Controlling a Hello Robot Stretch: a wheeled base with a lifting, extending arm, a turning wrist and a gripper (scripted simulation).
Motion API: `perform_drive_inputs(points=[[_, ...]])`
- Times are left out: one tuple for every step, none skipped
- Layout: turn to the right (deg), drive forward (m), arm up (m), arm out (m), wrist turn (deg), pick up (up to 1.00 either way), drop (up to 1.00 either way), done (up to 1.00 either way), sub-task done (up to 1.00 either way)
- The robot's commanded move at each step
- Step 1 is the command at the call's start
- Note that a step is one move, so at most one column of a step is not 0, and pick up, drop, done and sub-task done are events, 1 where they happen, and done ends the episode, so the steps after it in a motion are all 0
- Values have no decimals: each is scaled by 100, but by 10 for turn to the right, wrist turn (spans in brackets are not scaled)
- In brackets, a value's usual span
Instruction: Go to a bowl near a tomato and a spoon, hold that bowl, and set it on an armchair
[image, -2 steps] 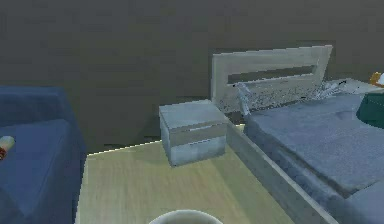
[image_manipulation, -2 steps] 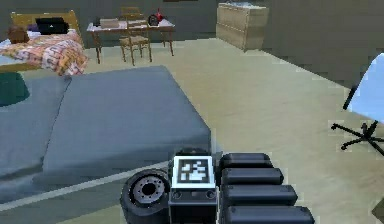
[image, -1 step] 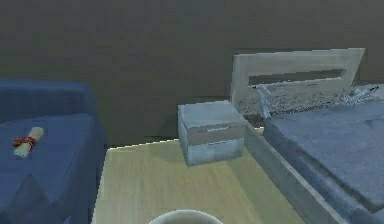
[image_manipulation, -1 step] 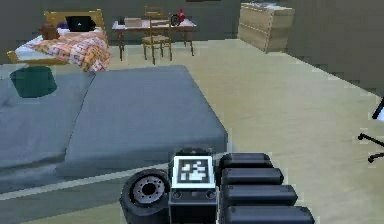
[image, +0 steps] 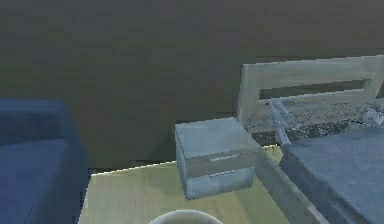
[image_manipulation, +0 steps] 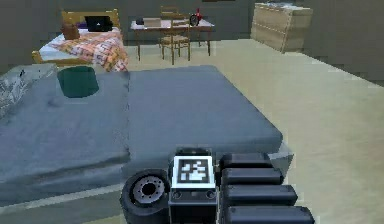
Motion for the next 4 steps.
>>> perform_drive_inputs(points=[[-240,0,0,0,0,0,0,0,0],[0,100,0,0,0,0,0,0,0],[-450,0,0,0,0,0,0,0,0],[-180,0,0,0,0,0,0,0,0]])
